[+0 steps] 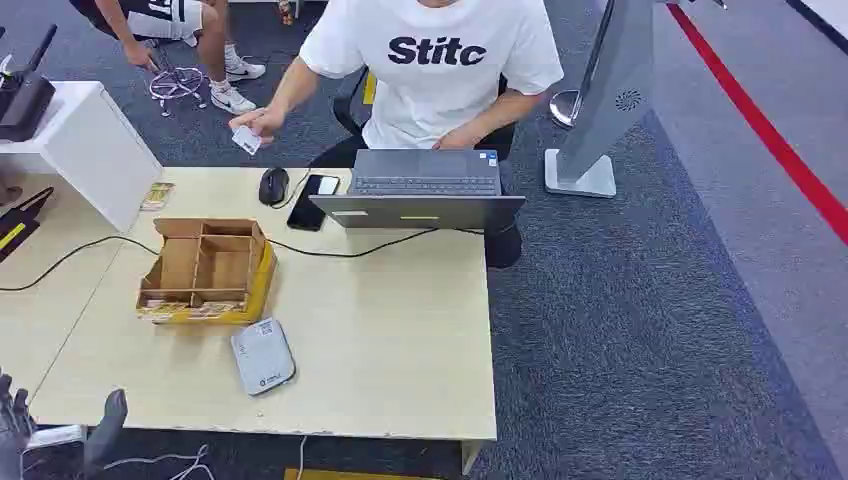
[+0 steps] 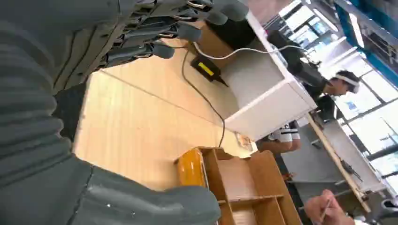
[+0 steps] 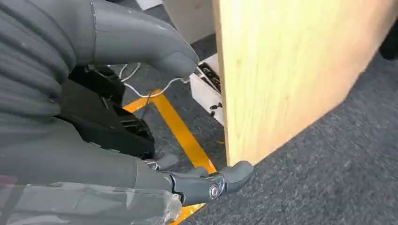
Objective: Pass the card to the sensor for recognition and then transmit it.
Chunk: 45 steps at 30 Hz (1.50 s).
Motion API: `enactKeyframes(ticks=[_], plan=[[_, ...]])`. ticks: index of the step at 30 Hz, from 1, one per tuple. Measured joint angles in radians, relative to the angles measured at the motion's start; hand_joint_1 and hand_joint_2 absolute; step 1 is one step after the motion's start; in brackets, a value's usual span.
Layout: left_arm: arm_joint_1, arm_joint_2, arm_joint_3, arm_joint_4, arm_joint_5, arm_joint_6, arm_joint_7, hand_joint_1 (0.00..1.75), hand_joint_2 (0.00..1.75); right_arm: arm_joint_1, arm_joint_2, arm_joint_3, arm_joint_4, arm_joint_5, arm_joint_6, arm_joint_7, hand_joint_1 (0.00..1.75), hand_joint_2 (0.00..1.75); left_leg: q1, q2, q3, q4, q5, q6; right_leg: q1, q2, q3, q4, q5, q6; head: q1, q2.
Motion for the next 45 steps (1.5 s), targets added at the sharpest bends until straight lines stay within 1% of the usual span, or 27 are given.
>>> enactKeyframes(ticks=[4,7,11,16,21,29,35,37,44,45], plan=[[-0.05,0.049,-0.035,0.007,-0.113,0.026,0.043,0.0,1.75,-0.011,0.003,0.0,0.001,0.021,0.0,0.004,0.0,1.75,0.0,0.0,0.0,0.0,0.001,0.001,0.0,0.0,0.0,0.0,0.0,0.0,0.0,0.0],[-0.093,0.086,-0.06,0.032,-0.194,0.043,0.076,0.0,1.75,-0.018,0.005,0.001,0.002,0.037,-0.001,0.012,0.0,1.75,0.0,0.0,0.0,0.0,0.001,0.001,0.0,0.0,0.0,0.0,0.001,0.0,0.0,0.0],[-0.157,0.135,-0.092,0.081,-0.295,0.061,0.118,0.0,1.75,-0.028,0.009,0.002,0.003,0.056,-0.002,0.019,0.0,1.75,0.0,0.0,0.0,0.0,0.002,0.001,0.0,0.0,0.0,0.0,0.002,0.0,0.0,0.0],[-0.24,0.204,-0.14,0.168,-0.423,0.083,0.173,0.0,1.75,-0.04,0.013,0.007,0.003,0.082,-0.003,0.029,0.0,1.75,0.0,0.0,0.0,0.0,0.002,0.001,0.0,0.0,-0.001,0.0,0.002,0.0,0.0,0.0],[-0.321,0.269,-0.211,0.259,-0.534,0.106,0.231,0.0,1.75,-0.049,0.018,0.012,0.005,0.104,-0.004,0.037,0.0,1.75,0.0,0.0,0.0,0.0,0.004,0.0,0.0,0.0,-0.001,0.0,0.003,0.0,0.0,0.0],[-0.437,0.348,-0.327,0.38,-0.674,0.153,0.324,0.0,1.75,-0.061,0.025,0.018,0.006,0.131,-0.004,0.055,0.0,1.75,0.0,0.0,-0.001,0.0,0.005,0.0,0.0,0.001,-0.001,0.0,0.004,0.0,0.0,0.0],[-0.537,0.417,-0.439,0.483,-0.787,0.199,0.41,0.0,1.75,-0.071,0.029,0.027,0.008,0.154,-0.004,0.067,0.0,1.75,0.0,0.0,-0.001,0.0,0.006,0.0,0.0,0.001,-0.002,0.0,0.006,0.0,0.0,0.0],[-0.568,0.434,-0.471,0.513,-0.82,0.216,0.437,0.0,1.75,-0.075,0.031,0.027,0.009,0.158,-0.004,0.072,0.0,1.75,0.0,0.0,-0.001,0.0,0.006,0.0,0.0,0.001,-0.002,0.0,0.006,0.0,0.0,0.0],[-0.571,0.437,-0.474,0.516,-0.823,0.217,0.44,0.0,1.75,-0.075,0.031,0.027,0.009,0.158,-0.004,0.073,0.0,1.75,0.0,0.0,-0.001,0.0,0.006,0.0,0.0,0.001,-0.002,0.0,0.006,0.0,0.0,0.0],[-0.596,0.455,-0.506,0.542,-0.848,0.229,0.461,0.93,1.75,-0.078,0.032,0.028,0.01,0.164,-0.004,0.075,0.0,1.75,0.0,0.0,-0.001,0.0,0.006,0.0,0.0,0.001,-0.002,0.0,0.006,0.0,0.0,0.0]])
